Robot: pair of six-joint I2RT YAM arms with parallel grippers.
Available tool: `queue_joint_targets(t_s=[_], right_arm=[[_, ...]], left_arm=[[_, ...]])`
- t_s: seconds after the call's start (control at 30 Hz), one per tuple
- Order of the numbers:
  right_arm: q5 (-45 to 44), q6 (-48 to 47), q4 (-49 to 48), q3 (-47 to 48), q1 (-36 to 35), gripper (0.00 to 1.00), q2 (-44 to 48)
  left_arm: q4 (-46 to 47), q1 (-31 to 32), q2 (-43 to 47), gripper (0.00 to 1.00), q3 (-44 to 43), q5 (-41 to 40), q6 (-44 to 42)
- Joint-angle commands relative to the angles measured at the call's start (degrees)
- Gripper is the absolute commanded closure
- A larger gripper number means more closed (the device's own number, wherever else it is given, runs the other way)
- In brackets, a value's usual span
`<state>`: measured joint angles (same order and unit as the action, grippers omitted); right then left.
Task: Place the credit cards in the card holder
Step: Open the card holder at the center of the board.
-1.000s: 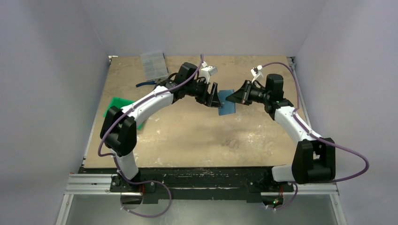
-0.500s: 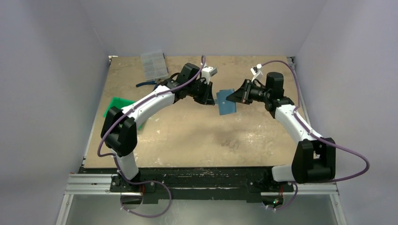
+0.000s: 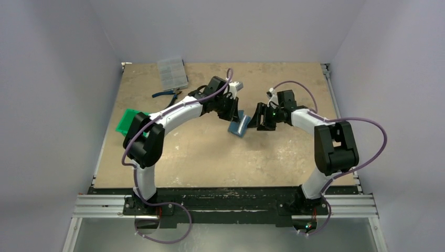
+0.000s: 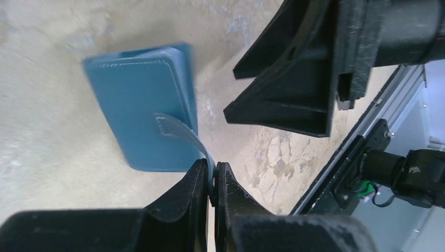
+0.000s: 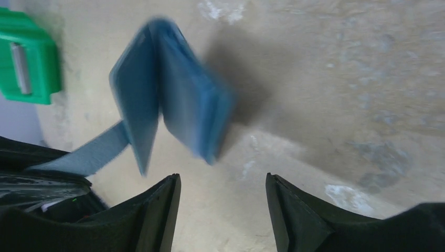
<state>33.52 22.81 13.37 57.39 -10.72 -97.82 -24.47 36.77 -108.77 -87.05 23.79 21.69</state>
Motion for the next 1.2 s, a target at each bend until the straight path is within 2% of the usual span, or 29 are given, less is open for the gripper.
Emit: queue_joint_targets(t_s=[0.0,0.1,0.23,0.37,0.5,0.57,0.67,0.8,0.97,1.17], right_arm=[[-10.9,-3.1,-0.5,-1.0,0.0,0.31,5.3],[-7.9,-2.6,-3.9,-3.8,-0.1,0.27,7.7],[-4.0,-1.5,-6.4,-4.5,-0.7,0.27,5.6],[-1.2,1.5,-9.9,-3.5,-2.2,0.46,2.2],[1.0,7.1,-16.6,-4.6,-3.2,0.56,2.3],[1.9,8.0,-18.1,-4.5,-3.9,0.59,1.5],[1.7,7.3,-18.7,-4.2,-5.6,0.59,-0.3],[3.3,7.5,-21.8,-4.4,-7.8,0.53,-3.2],[5.7,8.9,-25.6,-4.3,-10.2,0.47,-5.2],[5.8,8.5,-25.8,-4.2,-11.8,0.45,-5.2]], left_arm=[[3.5,0.0,-2.1,1.0,0.5,6.0,5.1],[4.2,-0.1,-2.1,1.0,1.1,5.4,6.4],[4.5,-0.3,-2.7,1.0,1.2,6.4,6.6],[6.3,-0.8,-1.0,1.0,2.1,8.2,8.4],[5.1,-1.6,1.2,1.0,3.2,6.4,8.0],[8.1,-4.1,3.0,1.0,8.5,7.9,10.1],[14.9,-8.8,6.8,1.0,18.4,12.7,14.4],[9.1,-12.7,8.9,1.0,21.7,9.6,9.0],[7.4,-14.7,8.5,1.0,26.2,8.4,4.6],[3.0,-15.5,10.8,1.0,28.0,-5.4,-0.1]])
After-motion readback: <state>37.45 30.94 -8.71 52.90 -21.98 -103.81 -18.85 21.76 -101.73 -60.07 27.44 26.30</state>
